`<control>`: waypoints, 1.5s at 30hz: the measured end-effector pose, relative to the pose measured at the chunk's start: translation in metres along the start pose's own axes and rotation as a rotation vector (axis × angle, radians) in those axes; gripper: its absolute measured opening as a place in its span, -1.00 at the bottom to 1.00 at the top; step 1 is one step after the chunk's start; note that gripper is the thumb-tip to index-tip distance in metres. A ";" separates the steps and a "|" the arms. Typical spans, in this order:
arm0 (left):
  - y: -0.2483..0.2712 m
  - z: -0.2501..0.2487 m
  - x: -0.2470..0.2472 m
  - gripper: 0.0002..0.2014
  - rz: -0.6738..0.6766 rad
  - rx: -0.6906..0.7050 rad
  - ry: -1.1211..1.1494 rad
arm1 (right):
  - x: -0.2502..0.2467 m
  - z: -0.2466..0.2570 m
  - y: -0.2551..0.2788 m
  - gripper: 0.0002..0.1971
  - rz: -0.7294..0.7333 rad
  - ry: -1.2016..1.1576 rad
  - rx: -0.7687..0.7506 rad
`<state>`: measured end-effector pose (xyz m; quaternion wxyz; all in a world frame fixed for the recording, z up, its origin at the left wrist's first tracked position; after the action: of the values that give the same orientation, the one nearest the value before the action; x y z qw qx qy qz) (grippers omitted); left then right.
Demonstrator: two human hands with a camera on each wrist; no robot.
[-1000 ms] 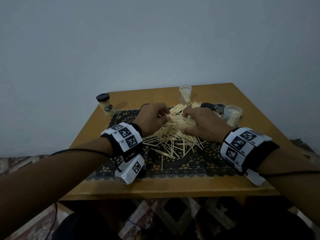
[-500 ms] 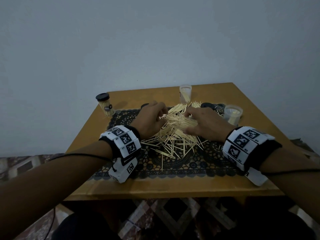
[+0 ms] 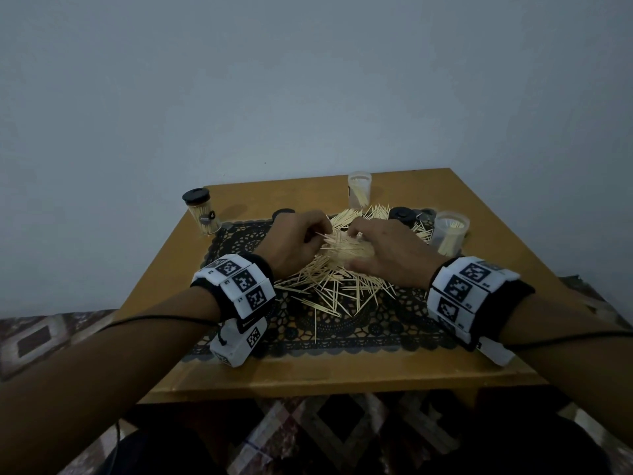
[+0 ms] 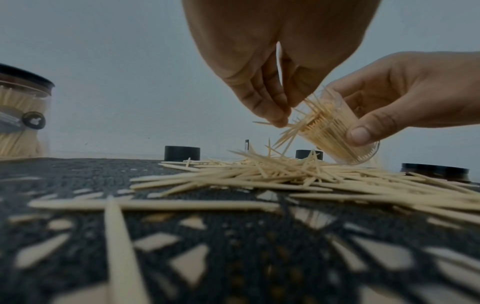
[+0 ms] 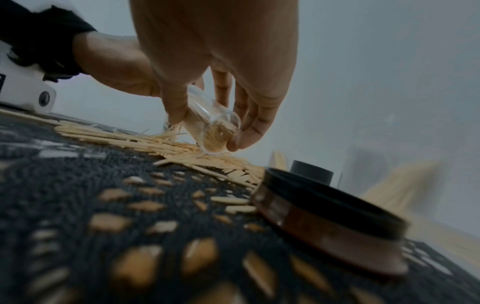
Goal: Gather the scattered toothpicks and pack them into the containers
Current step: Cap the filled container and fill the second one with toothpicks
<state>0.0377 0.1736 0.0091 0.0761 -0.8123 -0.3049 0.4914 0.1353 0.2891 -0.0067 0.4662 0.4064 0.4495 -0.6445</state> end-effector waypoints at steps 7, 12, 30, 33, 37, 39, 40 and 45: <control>0.000 0.001 -0.009 -0.87 -0.115 -0.041 0.054 | -0.001 -0.009 -0.001 -0.47 0.029 -0.094 0.105; -0.001 0.001 -0.004 -0.95 -0.037 -0.020 0.032 | -0.001 -0.008 -0.002 -0.50 0.017 -0.080 0.093; 0.002 0.001 0.011 -0.50 0.154 -0.050 -0.034 | -0.001 -0.009 -0.005 -0.52 -0.017 0.017 0.033; 0.003 0.002 0.012 -0.52 0.197 -0.079 0.034 | 0.000 -0.009 -0.005 -0.53 -0.011 0.028 0.030; 0.003 0.003 0.010 -0.56 0.180 -0.108 0.054 | 0.000 -0.010 -0.005 -0.54 -0.009 0.000 0.040; 0.003 0.004 0.013 -0.56 0.202 -0.118 0.037 | -0.001 -0.011 -0.005 -0.54 -0.006 -0.015 0.044; 0.004 0.004 0.013 -0.57 0.198 -0.121 0.058 | -0.001 -0.011 -0.005 -0.54 -0.002 -0.013 0.044; 0.003 0.008 0.008 -0.67 0.088 -0.166 0.088 | 0.000 -0.009 -0.004 -0.52 0.020 -0.025 0.050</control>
<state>0.0346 0.1747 -0.0022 0.0002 -0.8491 -0.3051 0.4312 0.1328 0.2984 -0.0079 0.4678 0.4143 0.4235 -0.6559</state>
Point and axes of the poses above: each hand's wrist, its own y-axis away from the middle knuckle, its own x-axis out of the palm, z = x × y, the point moved 6 cm from there along -y, towards the middle knuckle, and after that the axes turned 5 degrees about y, right-handed, at the moved point
